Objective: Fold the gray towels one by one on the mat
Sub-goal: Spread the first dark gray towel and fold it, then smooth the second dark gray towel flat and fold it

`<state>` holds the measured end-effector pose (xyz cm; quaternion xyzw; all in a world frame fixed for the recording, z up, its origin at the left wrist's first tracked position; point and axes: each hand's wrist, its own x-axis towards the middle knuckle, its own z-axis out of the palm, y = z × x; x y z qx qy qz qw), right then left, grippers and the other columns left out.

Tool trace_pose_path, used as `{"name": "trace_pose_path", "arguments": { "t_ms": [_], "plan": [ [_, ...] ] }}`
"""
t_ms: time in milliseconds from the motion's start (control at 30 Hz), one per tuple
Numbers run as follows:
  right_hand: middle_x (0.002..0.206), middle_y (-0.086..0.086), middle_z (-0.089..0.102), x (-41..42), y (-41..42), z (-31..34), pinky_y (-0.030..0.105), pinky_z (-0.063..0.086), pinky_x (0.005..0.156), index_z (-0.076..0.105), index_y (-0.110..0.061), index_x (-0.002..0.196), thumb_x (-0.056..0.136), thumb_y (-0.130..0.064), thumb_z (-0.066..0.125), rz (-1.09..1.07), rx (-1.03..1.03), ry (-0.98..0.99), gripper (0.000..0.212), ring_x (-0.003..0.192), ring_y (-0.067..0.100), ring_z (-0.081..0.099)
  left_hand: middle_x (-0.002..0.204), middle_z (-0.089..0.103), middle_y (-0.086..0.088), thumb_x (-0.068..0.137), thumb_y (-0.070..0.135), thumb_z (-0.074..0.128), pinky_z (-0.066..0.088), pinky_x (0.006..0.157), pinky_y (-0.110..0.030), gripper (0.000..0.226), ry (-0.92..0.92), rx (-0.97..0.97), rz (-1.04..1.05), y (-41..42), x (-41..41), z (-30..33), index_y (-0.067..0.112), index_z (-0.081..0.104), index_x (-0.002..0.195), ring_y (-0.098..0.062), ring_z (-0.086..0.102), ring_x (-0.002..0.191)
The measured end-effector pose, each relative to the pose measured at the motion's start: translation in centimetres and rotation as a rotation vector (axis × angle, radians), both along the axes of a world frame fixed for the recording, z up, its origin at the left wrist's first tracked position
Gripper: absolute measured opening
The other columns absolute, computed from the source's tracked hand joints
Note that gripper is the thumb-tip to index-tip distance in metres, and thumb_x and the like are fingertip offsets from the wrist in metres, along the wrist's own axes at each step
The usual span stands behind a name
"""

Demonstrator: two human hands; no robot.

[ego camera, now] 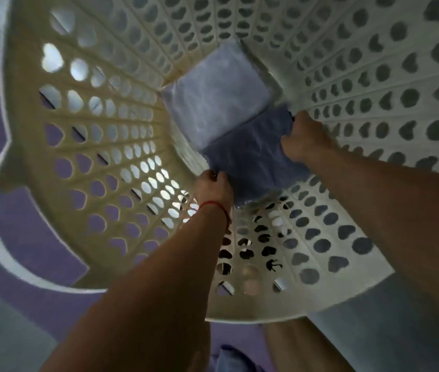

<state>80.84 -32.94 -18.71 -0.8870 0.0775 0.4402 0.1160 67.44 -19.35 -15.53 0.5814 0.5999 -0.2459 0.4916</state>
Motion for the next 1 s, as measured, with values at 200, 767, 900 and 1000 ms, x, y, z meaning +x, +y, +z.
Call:
{"name": "trace_pose_path", "arguments": {
  "t_ms": [200,767,900,1000],
  "plan": [
    [0.135,0.021,0.054,-0.3,0.4,-3.5,0.047,0.046,0.102,0.04,-0.003,0.139,0.096,-0.023,0.061,0.026,-0.031,-0.012,0.052,0.121,0.038,0.055,0.108,0.069,-0.02,0.095,0.015,0.05,0.053,0.094,-0.043,0.029,0.091,0.073,0.011,0.3,0.6,-4.3,0.003,0.065,0.117,-0.037,0.065,0.104],
    [0.164,0.008,-0.028,-1.3,-0.4,-3.3,0.056,0.027,0.116,-0.013,-0.033,0.159,0.1,-0.025,0.051,1.192,-0.078,-0.137,0.087,0.154,0.03,-0.014,0.157,-0.038,-0.019,0.103,0.039,0.039,0.008,0.123,-0.055,0.084,0.112,0.403,-1.649,2.8,0.0,-7.1,0.02,-0.024,0.156,-0.038,-0.027,0.148],
    [0.163,0.006,-0.031,-3.1,0.7,-2.6,0.063,0.017,0.118,-0.017,-0.035,0.157,0.096,-0.032,0.06,1.087,-0.167,-0.089,0.099,0.152,0.031,-0.022,0.16,-0.031,-0.019,0.103,0.028,0.035,0.008,0.121,-0.062,0.074,0.147,0.363,-1.52,1.2,1.3,-5.1,0.016,-0.012,0.159,-0.039,-0.025,0.149],
    [0.164,0.002,-0.03,-4.1,1.8,2.2,0.064,0.014,0.119,-0.013,-0.037,0.158,0.09,-0.019,0.069,0.937,-0.151,-0.012,0.108,0.153,0.03,-0.021,0.166,-0.012,-0.013,0.098,0.034,0.042,0.014,0.121,-0.057,0.071,0.079,0.295,-1.423,1.1,2.5,-0.3,0.02,0.009,0.159,-0.034,-0.011,0.153]
  ]
}}
